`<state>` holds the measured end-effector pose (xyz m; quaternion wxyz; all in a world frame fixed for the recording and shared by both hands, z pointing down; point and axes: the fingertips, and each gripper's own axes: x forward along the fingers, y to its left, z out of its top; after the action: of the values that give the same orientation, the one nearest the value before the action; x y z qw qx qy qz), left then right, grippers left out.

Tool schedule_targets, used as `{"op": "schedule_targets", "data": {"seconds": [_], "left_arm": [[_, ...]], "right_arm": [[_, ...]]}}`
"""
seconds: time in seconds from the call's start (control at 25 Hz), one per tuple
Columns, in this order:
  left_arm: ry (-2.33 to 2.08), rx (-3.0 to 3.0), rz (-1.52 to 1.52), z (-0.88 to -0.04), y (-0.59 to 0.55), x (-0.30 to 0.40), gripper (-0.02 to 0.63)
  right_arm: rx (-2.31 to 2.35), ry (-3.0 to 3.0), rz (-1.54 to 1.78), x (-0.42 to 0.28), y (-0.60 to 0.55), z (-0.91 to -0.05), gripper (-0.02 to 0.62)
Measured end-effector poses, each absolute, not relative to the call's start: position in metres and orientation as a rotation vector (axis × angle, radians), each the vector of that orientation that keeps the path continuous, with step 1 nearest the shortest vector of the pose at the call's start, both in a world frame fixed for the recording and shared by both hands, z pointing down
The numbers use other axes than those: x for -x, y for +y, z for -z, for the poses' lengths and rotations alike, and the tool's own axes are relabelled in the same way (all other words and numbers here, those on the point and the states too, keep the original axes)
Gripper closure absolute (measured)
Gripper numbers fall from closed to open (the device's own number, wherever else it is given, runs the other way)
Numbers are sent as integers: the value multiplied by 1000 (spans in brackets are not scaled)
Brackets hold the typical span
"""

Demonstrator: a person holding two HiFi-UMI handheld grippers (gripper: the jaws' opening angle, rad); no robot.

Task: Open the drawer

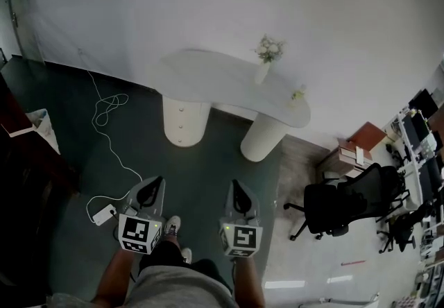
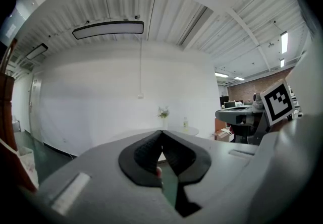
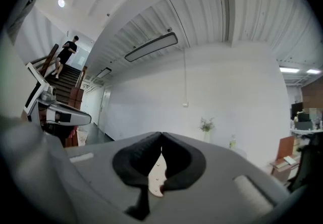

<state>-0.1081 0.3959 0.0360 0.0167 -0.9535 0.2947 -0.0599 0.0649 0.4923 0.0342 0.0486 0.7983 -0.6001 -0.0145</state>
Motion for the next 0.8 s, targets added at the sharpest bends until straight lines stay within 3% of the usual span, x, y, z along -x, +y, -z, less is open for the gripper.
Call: {"op": "schedule_targets", "data": {"seconds": [0.8], "left_arm": [[1167, 2943, 205, -48, 209, 97, 597]], "right_arm": [[-2248, -2025, 26, -83, 275, -40, 592]]}}
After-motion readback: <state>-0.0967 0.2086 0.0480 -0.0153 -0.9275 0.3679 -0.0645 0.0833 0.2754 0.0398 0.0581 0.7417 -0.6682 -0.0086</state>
